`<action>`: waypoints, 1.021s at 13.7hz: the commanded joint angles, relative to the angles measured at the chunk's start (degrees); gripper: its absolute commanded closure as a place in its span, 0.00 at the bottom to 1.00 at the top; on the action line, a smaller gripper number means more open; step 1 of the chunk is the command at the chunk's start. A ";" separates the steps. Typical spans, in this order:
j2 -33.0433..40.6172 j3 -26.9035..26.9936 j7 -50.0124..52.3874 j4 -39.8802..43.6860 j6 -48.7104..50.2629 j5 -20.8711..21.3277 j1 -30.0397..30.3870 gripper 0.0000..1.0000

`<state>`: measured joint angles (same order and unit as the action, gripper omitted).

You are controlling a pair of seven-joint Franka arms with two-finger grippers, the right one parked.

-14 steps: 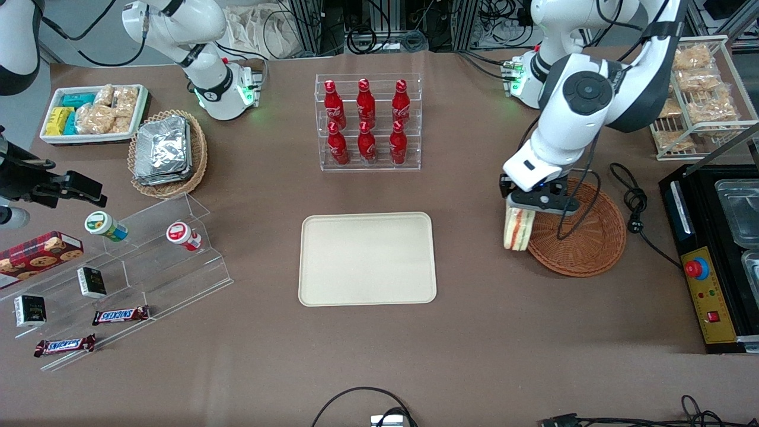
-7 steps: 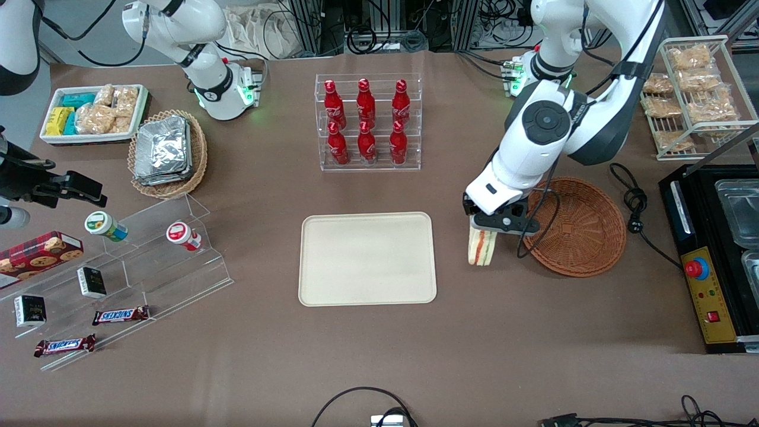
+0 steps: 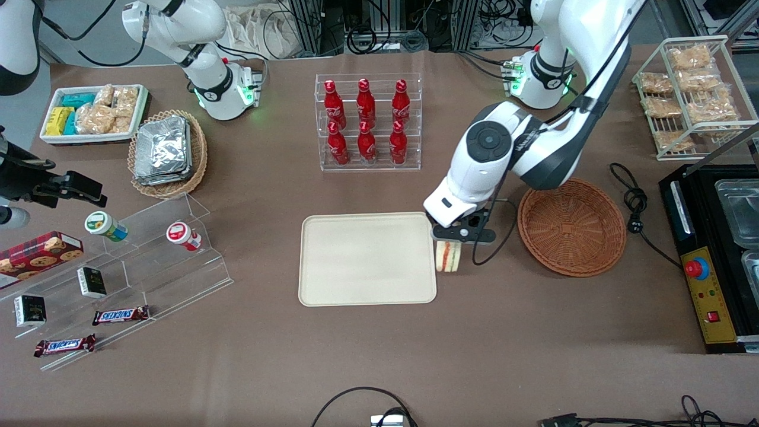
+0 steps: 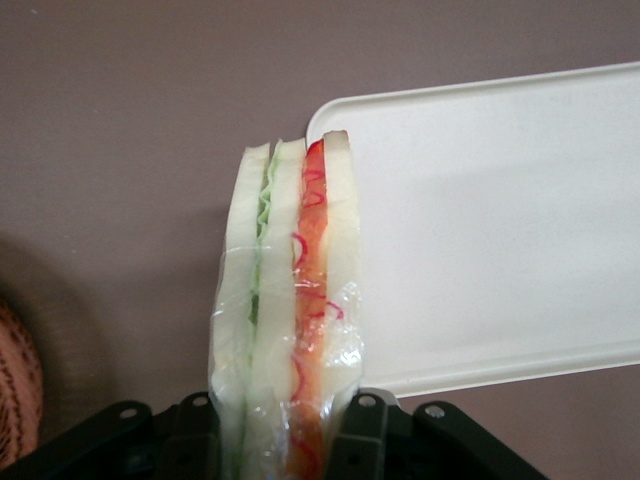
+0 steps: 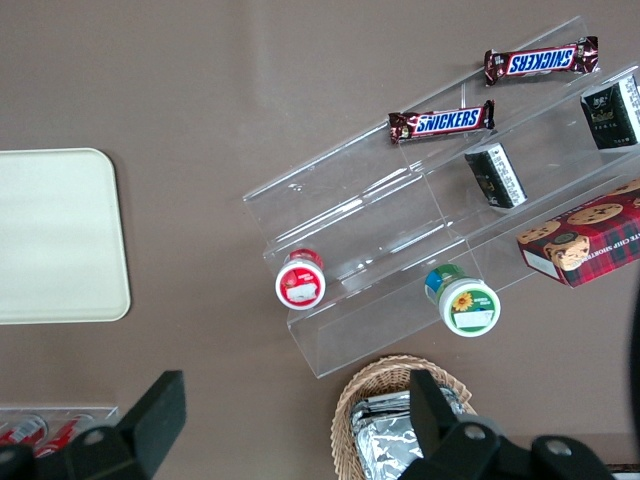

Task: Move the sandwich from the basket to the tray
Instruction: 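Lower the held sandwich onto the cream tray with the left gripper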

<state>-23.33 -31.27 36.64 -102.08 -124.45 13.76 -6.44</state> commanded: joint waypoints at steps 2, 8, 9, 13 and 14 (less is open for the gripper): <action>-7.24 -0.11 4.05 6.18 2.10 3.99 -3.31 0.63; -14.64 0.06 7.57 10.67 1.93 5.67 -5.60 0.63; -15.25 -0.02 7.83 10.85 1.93 5.93 -5.60 0.63; -18.15 -0.11 10.73 11.99 1.66 9.52 -5.77 0.63; -18.94 -0.20 11.70 12.43 1.58 10.32 -5.78 0.63</action>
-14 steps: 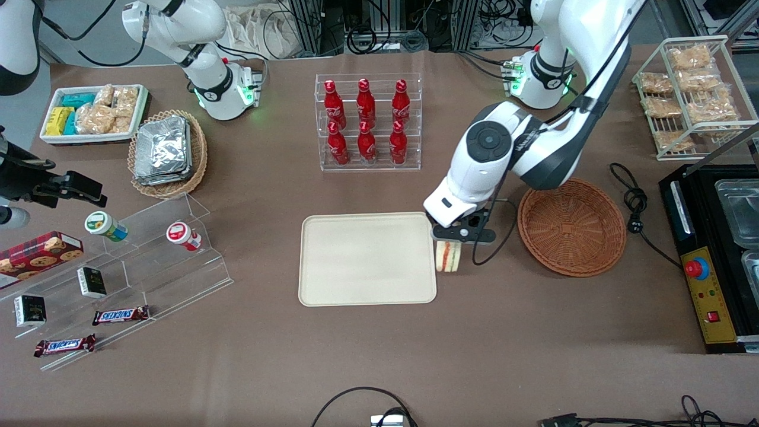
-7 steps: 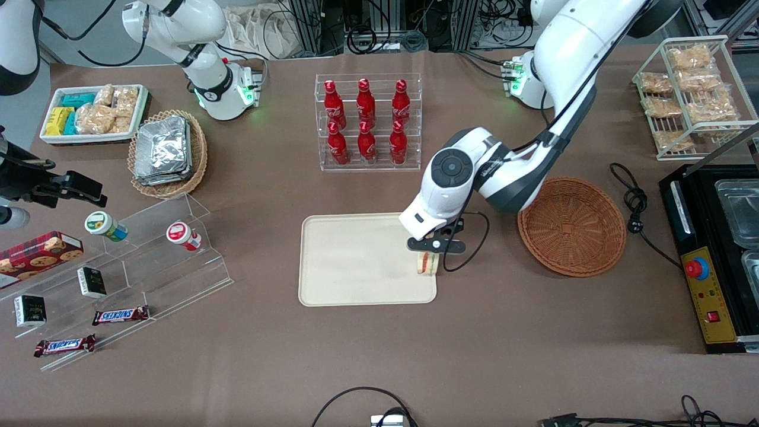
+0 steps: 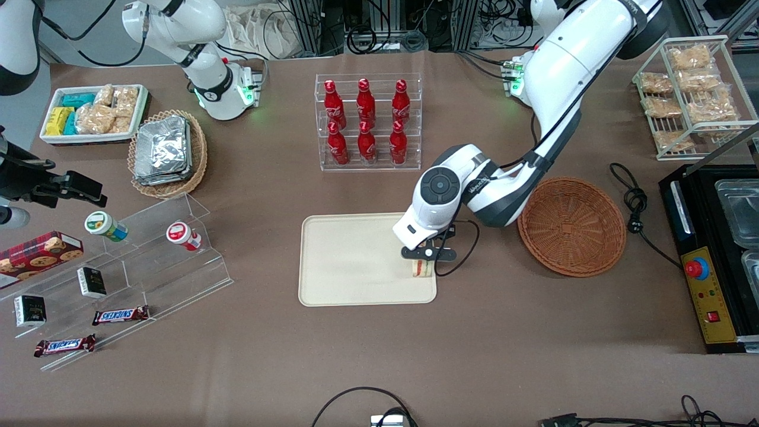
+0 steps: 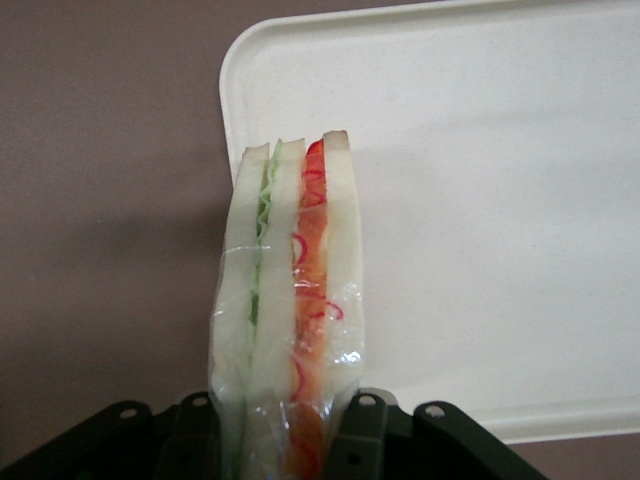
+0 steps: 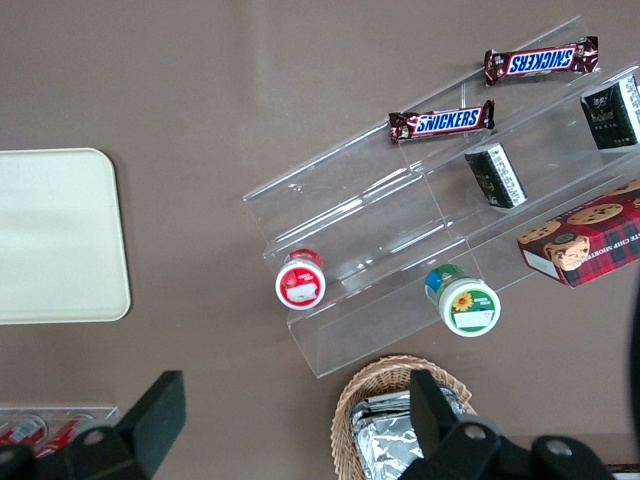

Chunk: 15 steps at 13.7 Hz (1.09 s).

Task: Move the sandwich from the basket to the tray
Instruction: 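Lower the held sandwich onto the cream tray with the left gripper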

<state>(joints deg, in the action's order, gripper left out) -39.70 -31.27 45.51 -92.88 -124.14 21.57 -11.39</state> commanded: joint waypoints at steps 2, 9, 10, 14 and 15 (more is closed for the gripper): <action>-3.62 0.15 3.53 5.06 1.27 3.04 -4.06 0.63; -5.12 0.15 4.50 5.86 1.27 3.74 -4.87 0.62; -5.30 0.15 4.42 5.86 1.27 3.83 -4.87 0.60; -6.00 0.24 4.85 5.78 1.27 3.83 -5.66 0.59; -6.09 0.24 5.20 5.69 1.27 4.27 -5.66 0.59</action>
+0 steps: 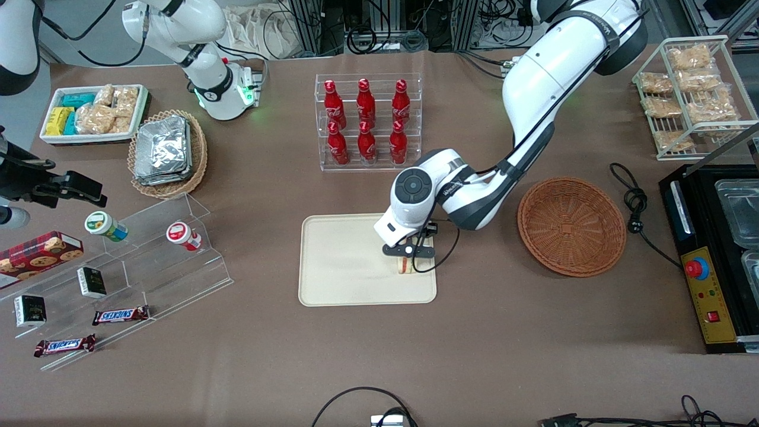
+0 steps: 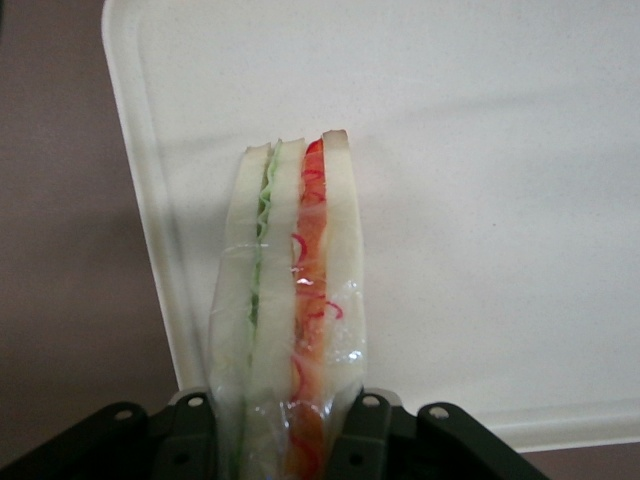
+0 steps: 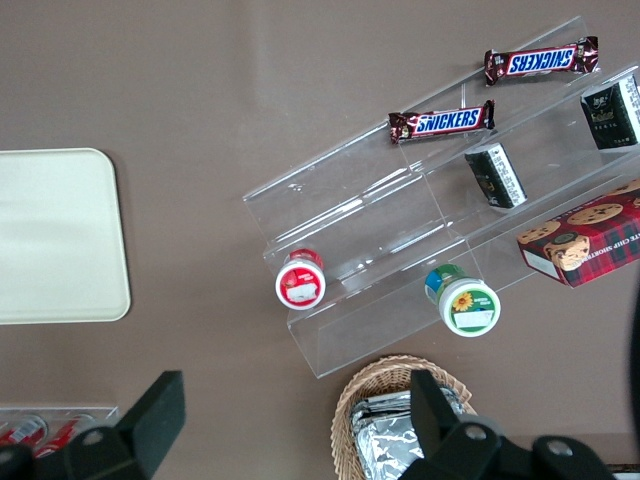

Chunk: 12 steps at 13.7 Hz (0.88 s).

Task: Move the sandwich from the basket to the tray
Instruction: 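Lower the held sandwich onto the cream tray with the left gripper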

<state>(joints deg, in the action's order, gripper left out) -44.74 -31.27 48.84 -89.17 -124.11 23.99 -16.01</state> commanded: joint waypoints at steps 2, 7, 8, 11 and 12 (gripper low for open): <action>-1.58 0.24 3.18 1.89 1.24 3.43 -1.04 0.56; -1.93 0.24 3.63 1.54 1.24 3.52 -1.04 0.27; -2.02 0.24 3.80 1.54 1.24 3.52 -1.04 0.22; -2.11 0.16 4.33 1.71 1.24 4.48 -1.04 0.00; -1.93 0.24 4.42 1.89 1.41 4.92 -0.96 0.00</action>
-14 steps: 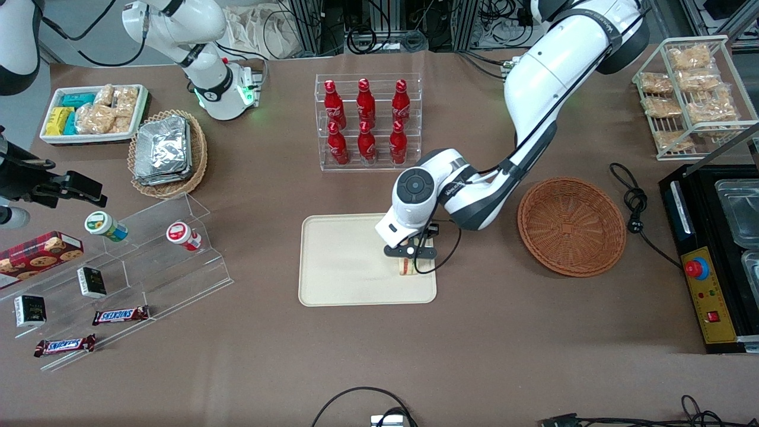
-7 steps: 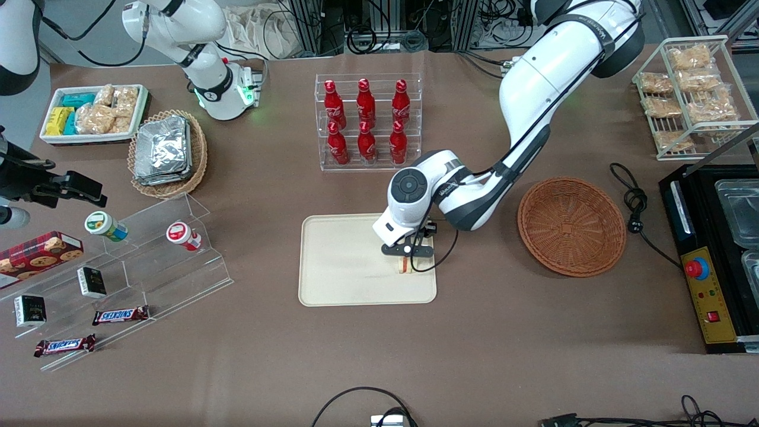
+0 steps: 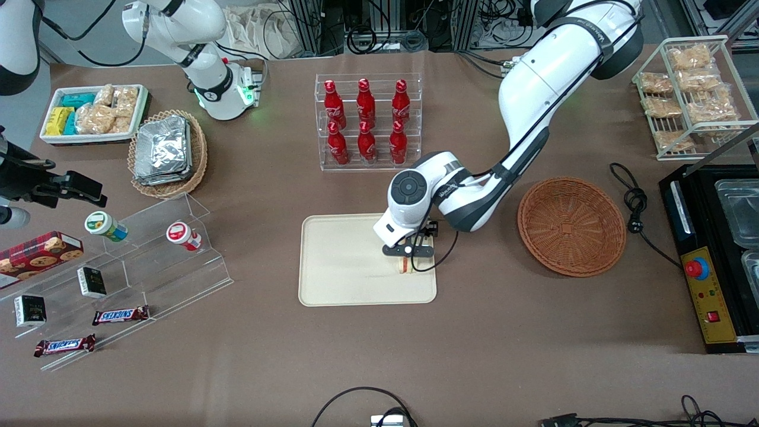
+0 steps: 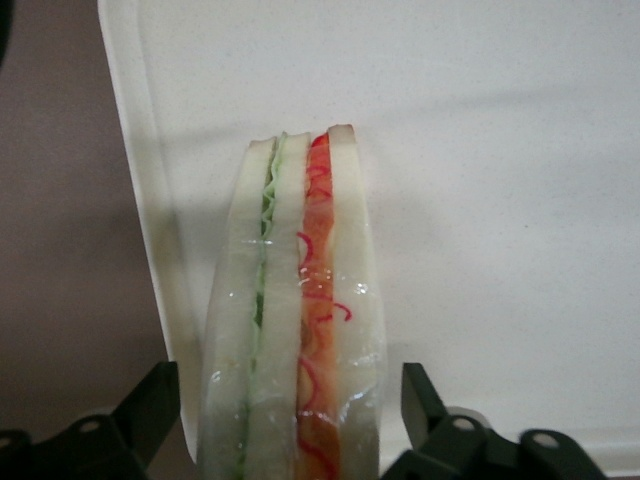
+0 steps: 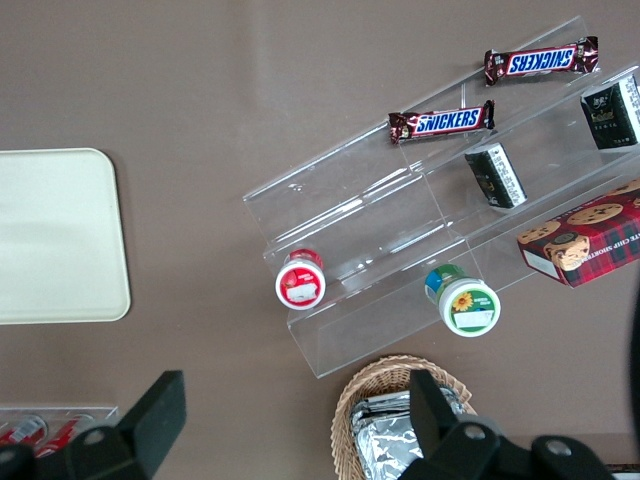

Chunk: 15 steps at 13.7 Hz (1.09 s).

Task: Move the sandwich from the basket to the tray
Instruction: 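Lower the held sandwich onto the cream tray with the left gripper, then open the left gripper and release the sandwich on the tray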

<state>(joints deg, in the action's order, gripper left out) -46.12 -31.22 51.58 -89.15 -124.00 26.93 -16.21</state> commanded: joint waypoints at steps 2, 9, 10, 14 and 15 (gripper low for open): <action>0.23 0.10 2.29 2.14 1.83 1.90 -0.31 0.00; 3.22 -0.07 6.43 16.26 17.01 1.02 0.83 0.00; 3.75 -0.07 6.43 18.20 18.61 1.02 0.92 0.00; 8.57 -0.07 7.57 21.21 24.15 -0.21 5.48 0.00; 10.24 -0.07 7.31 21.21 25.55 -0.30 6.53 0.00</action>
<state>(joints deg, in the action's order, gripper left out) -39.37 -31.09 58.15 -67.70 -101.40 27.43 -11.83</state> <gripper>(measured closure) 0.000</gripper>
